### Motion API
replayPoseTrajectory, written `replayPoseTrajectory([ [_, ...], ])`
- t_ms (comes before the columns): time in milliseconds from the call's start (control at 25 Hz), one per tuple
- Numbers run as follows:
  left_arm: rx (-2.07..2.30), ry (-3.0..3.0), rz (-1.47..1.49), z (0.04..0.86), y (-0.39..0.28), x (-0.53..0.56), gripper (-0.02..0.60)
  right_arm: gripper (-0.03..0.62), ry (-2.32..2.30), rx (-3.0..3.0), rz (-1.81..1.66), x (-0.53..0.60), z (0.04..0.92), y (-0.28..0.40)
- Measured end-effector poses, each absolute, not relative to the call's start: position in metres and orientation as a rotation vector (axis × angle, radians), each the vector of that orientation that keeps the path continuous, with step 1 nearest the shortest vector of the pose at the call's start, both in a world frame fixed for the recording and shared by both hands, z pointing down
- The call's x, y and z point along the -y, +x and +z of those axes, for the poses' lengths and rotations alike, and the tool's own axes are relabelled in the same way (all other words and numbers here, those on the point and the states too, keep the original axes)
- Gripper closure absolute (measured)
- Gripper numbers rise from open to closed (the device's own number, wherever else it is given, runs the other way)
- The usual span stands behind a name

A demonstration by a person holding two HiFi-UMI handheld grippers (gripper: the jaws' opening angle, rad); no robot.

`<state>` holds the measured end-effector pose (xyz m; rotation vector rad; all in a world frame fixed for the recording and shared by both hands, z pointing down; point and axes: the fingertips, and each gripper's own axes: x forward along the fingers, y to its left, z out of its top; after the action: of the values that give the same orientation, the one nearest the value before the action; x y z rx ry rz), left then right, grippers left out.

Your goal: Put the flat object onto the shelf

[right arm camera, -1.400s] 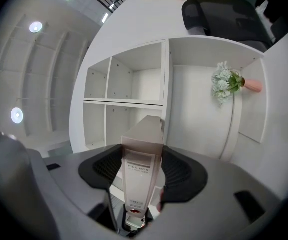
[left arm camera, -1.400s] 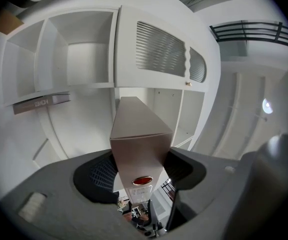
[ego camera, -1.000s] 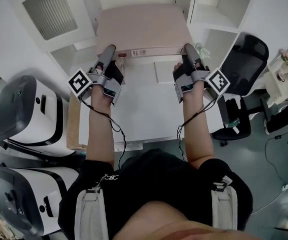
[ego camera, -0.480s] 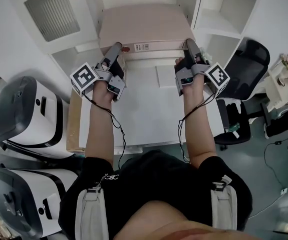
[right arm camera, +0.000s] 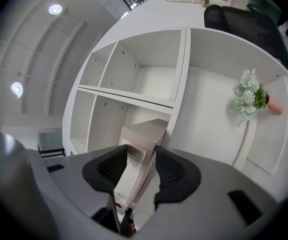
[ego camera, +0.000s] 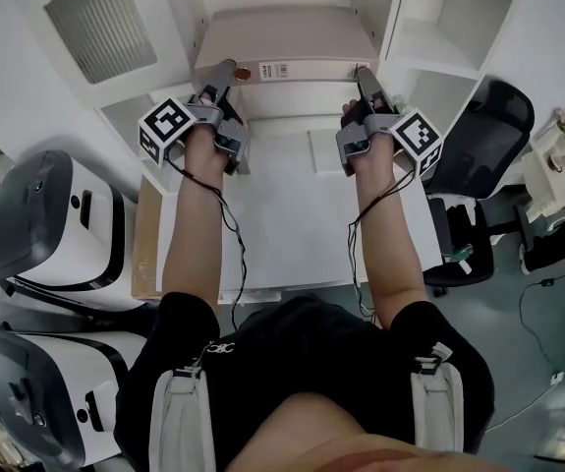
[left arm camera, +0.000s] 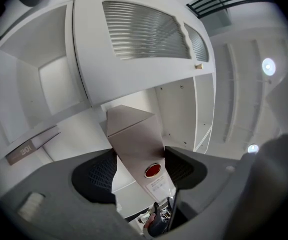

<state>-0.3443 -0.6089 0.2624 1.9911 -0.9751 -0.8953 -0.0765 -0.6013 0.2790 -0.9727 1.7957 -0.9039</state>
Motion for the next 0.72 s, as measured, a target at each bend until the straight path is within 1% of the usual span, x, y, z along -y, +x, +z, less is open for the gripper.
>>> replayPoseTrajectory([
  [120,1.018,1.97,-0.893,0.262,-0.344,0.621,0.273,0.419,-0.996,-1.801,-0.912,0.617,0.277,-0.076],
  [360,1.051,1.872,-0.922,0.271,-0.35,0.643,0.218,0.418,-1.052,-1.822,-0.923,0.641,0.277,-0.08],
  [520,1.088,1.88,-0.96,0.272,-0.35,0.651,0.199,0.416,-1.191,-1.828,-0.868,0.653,0.278,-0.078],
  [720,1.146,1.893,-0.986,0.272,-0.351,0.664,0.192,0.416,-1.32,-1.809,-0.856,0.667,0.282,-0.077],
])
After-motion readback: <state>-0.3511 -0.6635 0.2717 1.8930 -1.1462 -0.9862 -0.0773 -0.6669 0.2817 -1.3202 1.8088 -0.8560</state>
